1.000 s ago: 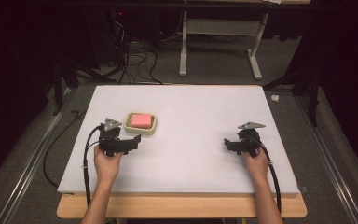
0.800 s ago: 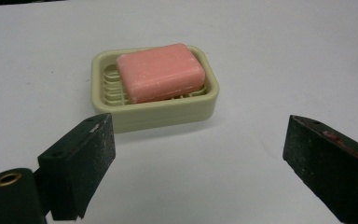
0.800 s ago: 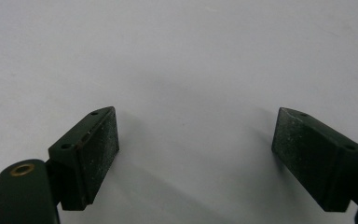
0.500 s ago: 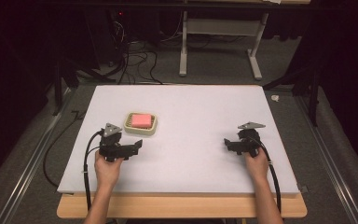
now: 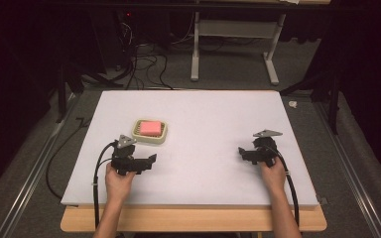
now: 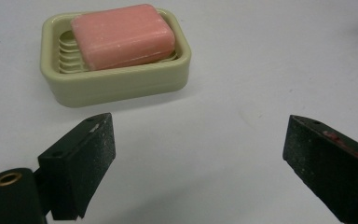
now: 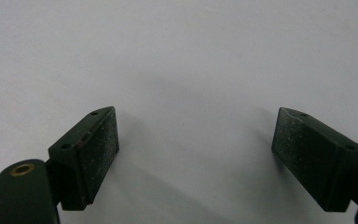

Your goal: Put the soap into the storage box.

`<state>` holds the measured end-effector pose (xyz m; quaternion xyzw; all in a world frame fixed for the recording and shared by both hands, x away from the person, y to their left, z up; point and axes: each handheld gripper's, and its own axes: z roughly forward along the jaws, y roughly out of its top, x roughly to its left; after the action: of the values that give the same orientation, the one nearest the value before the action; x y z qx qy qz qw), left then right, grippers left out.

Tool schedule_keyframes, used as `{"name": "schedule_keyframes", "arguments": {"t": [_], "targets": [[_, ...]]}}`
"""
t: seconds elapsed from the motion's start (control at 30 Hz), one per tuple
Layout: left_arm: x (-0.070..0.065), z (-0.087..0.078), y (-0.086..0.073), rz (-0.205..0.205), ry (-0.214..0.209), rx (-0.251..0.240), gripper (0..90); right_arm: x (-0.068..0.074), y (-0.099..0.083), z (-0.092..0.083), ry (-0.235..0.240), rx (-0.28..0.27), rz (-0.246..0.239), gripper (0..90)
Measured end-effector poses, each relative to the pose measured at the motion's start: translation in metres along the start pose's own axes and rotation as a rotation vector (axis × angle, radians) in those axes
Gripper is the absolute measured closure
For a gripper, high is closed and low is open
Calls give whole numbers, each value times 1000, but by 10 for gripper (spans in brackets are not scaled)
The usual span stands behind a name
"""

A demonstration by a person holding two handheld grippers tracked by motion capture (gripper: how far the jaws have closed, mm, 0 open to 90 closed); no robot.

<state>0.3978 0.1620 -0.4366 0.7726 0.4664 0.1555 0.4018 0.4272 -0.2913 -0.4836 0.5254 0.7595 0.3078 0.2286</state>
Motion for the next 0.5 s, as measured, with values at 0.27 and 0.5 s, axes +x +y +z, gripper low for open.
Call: {"name": "schedule_keyframes", "arguments": {"t": [0.27,0.5], "targets": [[-2,8,-1,-6,-4,14,98,0,0,0,0,0,-1,154],[-2,17,-4,-12,-7,29,98,0,0,0,0,0,0,154]]}}
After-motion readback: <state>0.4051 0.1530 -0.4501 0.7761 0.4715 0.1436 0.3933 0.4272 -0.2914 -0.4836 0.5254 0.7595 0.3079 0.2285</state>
